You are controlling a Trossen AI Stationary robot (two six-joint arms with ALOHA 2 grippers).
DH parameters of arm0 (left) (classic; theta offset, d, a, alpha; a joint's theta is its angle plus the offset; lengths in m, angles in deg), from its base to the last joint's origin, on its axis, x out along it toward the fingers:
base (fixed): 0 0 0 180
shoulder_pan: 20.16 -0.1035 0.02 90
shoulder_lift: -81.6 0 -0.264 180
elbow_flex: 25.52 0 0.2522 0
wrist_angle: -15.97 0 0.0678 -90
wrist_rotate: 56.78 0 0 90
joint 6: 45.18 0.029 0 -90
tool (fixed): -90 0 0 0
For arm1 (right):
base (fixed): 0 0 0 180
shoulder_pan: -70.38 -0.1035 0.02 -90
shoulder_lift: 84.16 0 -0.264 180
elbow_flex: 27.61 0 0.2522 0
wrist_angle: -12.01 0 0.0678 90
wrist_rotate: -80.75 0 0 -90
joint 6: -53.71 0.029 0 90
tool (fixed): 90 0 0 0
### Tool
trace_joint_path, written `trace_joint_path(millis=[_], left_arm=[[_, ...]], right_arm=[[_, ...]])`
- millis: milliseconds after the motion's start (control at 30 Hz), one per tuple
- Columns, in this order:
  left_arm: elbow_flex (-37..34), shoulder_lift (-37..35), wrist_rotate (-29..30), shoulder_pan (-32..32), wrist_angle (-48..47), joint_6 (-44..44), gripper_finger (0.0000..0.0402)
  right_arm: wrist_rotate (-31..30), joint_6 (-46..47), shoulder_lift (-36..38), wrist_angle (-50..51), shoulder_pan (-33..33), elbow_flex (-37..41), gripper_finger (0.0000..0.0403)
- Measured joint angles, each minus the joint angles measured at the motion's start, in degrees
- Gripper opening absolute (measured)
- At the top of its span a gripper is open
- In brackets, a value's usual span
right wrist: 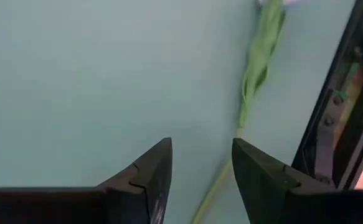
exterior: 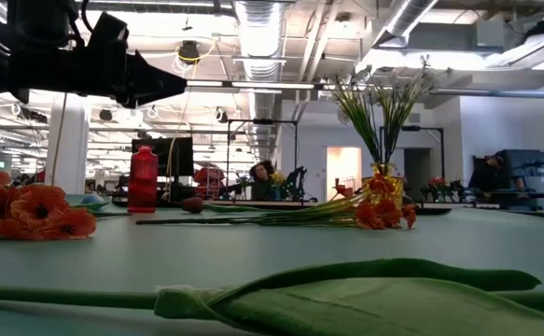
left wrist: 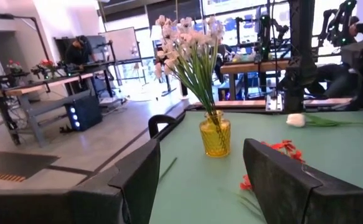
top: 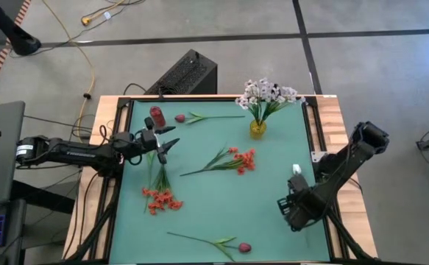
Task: Sort flowers into vase by color
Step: Put the right white tulip into the yellow flower vase
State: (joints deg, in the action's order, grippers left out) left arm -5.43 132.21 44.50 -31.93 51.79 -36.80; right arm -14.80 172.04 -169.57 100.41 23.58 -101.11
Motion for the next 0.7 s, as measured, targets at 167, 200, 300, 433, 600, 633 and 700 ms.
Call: trace_joint_path(millis=[167,200,300,433,600,633,700], left_arm=[[0.0,0.0,0.0,0.0,0.4,-0.3,0.022],[0.0,0.0,0.0,0.0,0.4,-0.5,0.022],[0.0,0.0,0.0,0.0,0.4,-0.5,0.022],[0.0,0.0,0.0,0.0,0.4,-0.6,0.022],[0.0,0.0,0.0,0.0,0.3,-0.5,0.022],[0.0,0.0,0.0,0.0,0.3,-0.5,0.022],[0.0,0.0,0.0,0.0,0.3,-0.5,0.022]], right_arm=[[2.3,4.5,0.0,-0.6,-1.3,2.4,0.0191],[2.8,5.0,0.0,-1.3,-1.4,3.1,0.0191],[3.1,5.3,0.0,-4.2,-1.6,4.9,0.0191],[4.3,6.3,0.0,-4.6,-1.6,7.4,0.0191],[7.2,7.7,0.0,-8.6,-1.9,11.3,0.0191],[7.2,7.6,0.0,-10.3,-2.1,12.3,0.0191],[7.2,7.5,0.0,-13.6,-2.6,14.4,0.0191]])
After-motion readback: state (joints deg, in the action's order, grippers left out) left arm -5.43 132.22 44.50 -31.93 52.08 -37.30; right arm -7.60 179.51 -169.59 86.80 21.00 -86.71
